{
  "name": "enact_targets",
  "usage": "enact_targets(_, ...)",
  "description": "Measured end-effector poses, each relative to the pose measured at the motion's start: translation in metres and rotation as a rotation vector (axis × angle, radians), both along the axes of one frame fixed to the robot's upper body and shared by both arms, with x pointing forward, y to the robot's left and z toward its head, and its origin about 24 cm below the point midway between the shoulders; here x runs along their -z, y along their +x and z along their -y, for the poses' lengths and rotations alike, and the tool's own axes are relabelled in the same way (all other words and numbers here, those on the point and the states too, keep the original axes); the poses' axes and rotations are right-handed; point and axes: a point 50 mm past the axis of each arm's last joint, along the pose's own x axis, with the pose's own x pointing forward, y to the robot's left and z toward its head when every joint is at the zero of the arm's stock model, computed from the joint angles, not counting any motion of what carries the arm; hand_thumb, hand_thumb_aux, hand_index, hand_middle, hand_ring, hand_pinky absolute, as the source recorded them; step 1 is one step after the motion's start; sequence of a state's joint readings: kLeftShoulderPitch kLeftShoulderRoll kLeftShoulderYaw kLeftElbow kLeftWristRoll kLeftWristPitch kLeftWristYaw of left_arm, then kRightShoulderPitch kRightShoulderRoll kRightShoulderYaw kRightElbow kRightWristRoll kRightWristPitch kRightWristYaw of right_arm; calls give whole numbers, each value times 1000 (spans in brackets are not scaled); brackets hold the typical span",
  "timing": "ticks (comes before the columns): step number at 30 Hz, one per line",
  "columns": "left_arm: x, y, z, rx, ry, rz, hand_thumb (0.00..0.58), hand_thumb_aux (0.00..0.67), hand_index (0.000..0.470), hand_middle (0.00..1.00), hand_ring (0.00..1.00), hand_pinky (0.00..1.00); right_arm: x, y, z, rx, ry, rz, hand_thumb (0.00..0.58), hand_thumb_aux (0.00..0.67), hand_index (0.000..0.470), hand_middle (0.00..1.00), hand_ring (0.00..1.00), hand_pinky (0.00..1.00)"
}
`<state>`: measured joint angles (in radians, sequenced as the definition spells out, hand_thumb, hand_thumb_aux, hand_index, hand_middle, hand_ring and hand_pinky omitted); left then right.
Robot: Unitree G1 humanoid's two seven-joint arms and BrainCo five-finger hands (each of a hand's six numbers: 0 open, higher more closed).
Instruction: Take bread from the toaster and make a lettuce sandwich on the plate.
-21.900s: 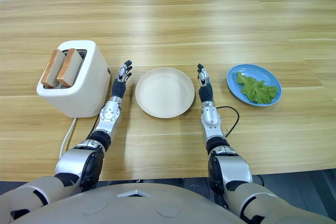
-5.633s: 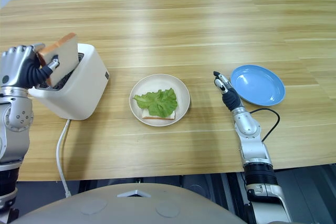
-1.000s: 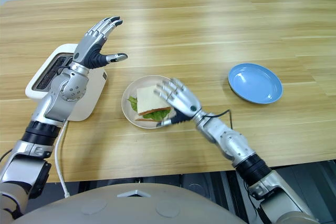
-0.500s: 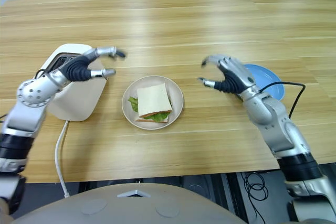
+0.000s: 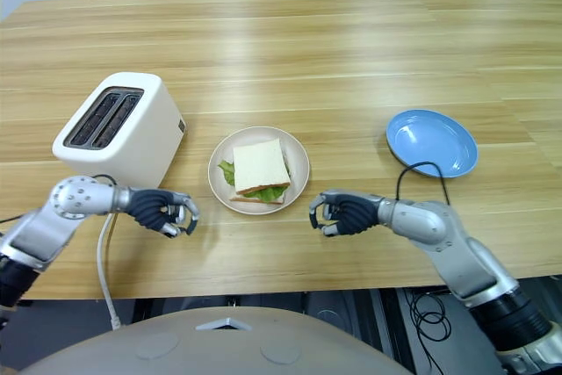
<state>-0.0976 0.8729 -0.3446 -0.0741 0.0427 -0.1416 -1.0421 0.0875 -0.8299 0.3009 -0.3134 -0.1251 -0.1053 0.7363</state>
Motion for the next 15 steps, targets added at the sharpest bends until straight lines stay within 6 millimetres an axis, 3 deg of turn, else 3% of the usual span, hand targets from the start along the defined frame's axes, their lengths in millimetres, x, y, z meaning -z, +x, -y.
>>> enact_targets(8,24,34,20,-19,42,44,580,670,460,1000,1000,1000,38,21,-34,-75,-81,-40,580,670,460,1000,1000,1000)
enact_targets(15,24,83,32,-142,64,204,580,670,460,1000,1000,1000,46,74,-42,51,-85,89,580,670,460,1000,1000,1000)
